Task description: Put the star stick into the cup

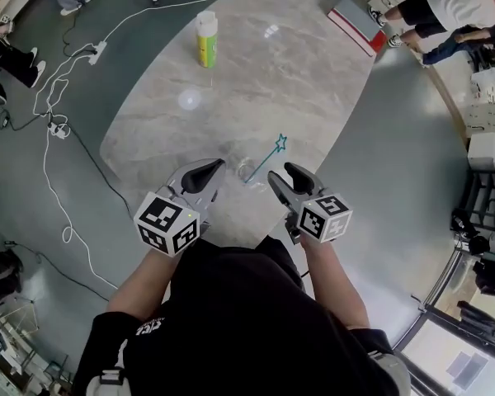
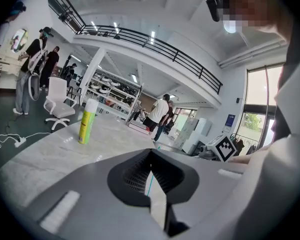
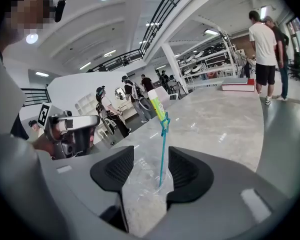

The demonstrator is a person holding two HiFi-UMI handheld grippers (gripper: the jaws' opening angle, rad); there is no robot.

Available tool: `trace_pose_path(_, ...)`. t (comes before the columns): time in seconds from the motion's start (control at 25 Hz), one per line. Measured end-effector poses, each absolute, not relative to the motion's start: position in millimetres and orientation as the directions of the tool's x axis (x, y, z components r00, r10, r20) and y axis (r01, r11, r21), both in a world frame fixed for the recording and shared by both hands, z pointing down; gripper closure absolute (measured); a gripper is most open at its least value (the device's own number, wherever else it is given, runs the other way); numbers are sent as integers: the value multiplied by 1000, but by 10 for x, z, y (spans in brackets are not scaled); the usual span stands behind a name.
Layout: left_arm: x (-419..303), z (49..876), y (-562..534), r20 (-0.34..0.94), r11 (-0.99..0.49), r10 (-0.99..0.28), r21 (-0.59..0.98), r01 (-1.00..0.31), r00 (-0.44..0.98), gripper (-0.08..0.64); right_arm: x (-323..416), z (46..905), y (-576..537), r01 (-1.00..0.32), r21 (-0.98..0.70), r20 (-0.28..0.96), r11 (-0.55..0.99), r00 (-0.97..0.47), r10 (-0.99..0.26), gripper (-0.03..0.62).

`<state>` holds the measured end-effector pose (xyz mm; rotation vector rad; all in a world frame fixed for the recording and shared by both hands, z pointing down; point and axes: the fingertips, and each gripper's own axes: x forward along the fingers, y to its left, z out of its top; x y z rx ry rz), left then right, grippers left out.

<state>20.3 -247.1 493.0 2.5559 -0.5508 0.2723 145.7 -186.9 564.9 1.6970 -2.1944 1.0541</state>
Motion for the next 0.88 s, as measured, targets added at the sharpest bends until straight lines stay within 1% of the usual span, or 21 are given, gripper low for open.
trace_pose_path(0.24, 98, 4680, -2374, 250, -799, -357, 418, -433, 900, 558, 1484, 5436, -1694, -897, -430, 507, 101, -332, -795, 360)
trace_pose_path(0.36, -26, 4666, -2284, 250, -787, -367, 430, -442, 896, 558, 1549, 5278, -1561, -910, -407, 487, 81, -292, -823, 365)
trace_pose_path(0.48, -152, 4668, -2232, 245, -771, -376, 452, -448, 894, 558, 1636, 5037, -1465, -929, -367, 444, 51, -223, -868, 394)
trace_pose_path(0.56, -176, 4615, -2227, 238, -777, -375, 446, -444, 896, 558, 1644, 4857, -1472, -934, -353, 404, 54, -204, -892, 408)
trace_pose_path(0.72, -153, 4330, -2157, 208, -806, -378, 406, -431, 902, 558, 1563, 4500, -1545, -937, -328, 328, 121, -233, -916, 439)
trace_pose_path(0.88, -97, 4040, -2124, 173, -813, -430, 351, -464, 886, 558, 1586, 4116, -1742, -930, -298, 227, 215, -288, -930, 491)
